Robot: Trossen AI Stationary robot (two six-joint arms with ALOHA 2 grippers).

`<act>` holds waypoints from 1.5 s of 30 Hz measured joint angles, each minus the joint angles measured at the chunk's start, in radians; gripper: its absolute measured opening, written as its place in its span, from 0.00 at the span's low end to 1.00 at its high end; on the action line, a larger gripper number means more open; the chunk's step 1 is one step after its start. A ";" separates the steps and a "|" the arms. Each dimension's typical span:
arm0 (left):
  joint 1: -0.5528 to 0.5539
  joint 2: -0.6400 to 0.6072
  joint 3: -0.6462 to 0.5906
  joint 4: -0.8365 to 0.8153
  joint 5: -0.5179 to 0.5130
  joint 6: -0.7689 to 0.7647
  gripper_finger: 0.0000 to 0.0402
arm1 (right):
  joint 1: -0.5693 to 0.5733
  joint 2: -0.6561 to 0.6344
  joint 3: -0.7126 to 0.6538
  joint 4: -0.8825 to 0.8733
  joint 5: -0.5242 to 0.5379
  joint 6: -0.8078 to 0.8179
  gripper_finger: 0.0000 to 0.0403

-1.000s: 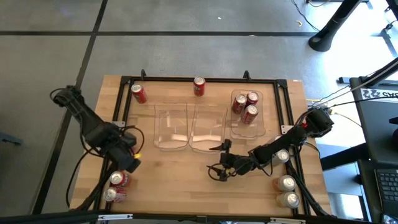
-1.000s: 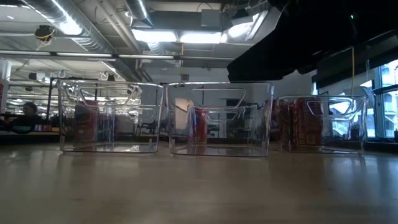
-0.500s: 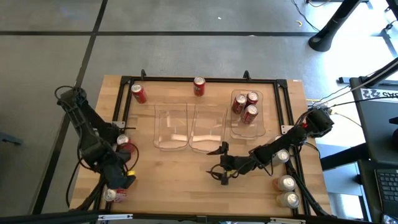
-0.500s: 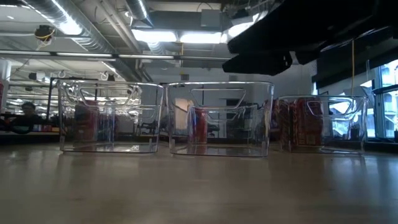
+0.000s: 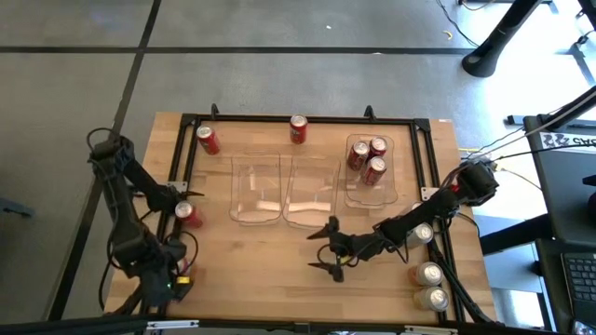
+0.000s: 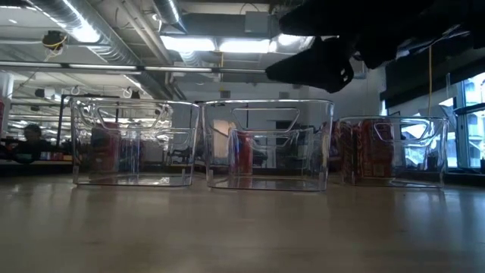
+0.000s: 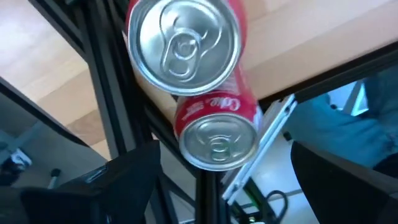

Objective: Sort soda cans
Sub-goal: Put the red soda can into the right transparent bin

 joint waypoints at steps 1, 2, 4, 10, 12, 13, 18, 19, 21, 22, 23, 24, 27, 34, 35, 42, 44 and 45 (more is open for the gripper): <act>-0.005 0.005 0.000 -0.001 0.000 0.001 0.87 | 0.000 0.006 0.000 0.017 -0.010 0.000 0.91; -0.010 0.011 0.000 0.001 0.000 0.005 0.87 | 0.000 0.012 0.000 0.032 -0.020 0.000 0.91; -0.016 0.022 0.000 0.008 0.000 0.012 0.87 | 0.000 0.016 0.000 0.042 -0.023 -0.003 0.91; -0.016 0.060 0.000 0.035 -0.007 0.091 0.87 | 0.000 0.016 0.000 0.045 -0.023 -0.007 0.91; -0.016 0.072 0.000 0.038 -0.007 0.117 0.87 | 0.000 0.016 0.000 0.045 -0.023 -0.008 0.91; -0.016 0.078 0.000 0.039 -0.007 0.129 0.87 | 0.000 0.016 0.000 0.045 -0.023 -0.011 0.91; -0.026 0.109 0.000 0.039 -0.004 0.173 0.87 | 0.000 0.016 0.000 0.043 -0.023 -0.017 0.91; -0.029 0.116 0.000 0.039 -0.003 0.197 0.87 | 0.000 0.016 0.000 0.043 -0.023 -0.017 0.91; -0.035 0.130 0.000 0.038 -0.004 0.220 0.87 | 0.000 0.016 0.000 0.043 -0.023 -0.017 0.91; -0.036 0.136 0.000 0.037 -0.004 0.223 0.87 | 0.000 0.016 0.000 0.043 -0.023 -0.017 0.91; -0.036 0.144 0.000 0.039 -0.004 0.229 0.87 | 0.000 0.016 0.000 0.043 -0.023 -0.017 0.91; -0.037 0.153 0.000 0.045 -0.004 0.239 0.87 | 0.000 0.016 0.000 0.043 -0.023 -0.017 0.91; -0.040 0.175 0.000 0.045 -0.006 0.275 0.87 | 0.000 0.016 0.000 0.043 -0.023 -0.017 0.91; -0.040 0.238 0.001 0.053 -0.004 0.382 0.87 | 0.000 0.016 0.000 0.042 -0.023 -0.017 0.91; -0.040 0.244 0.000 0.056 -0.003 0.389 0.87 | 0.000 0.016 0.000 0.041 -0.023 -0.017 0.91; -0.040 0.248 0.000 0.077 -0.003 0.381 0.85 | 0.000 0.016 0.000 0.041 -0.023 -0.017 0.91; -0.040 0.248 0.000 0.077 -0.001 0.368 0.80 | 0.000 0.016 0.000 0.041 -0.023 -0.017 0.91; -0.040 0.248 0.000 0.078 0.002 0.361 0.78 | 0.000 0.016 0.000 0.041 -0.023 -0.017 0.91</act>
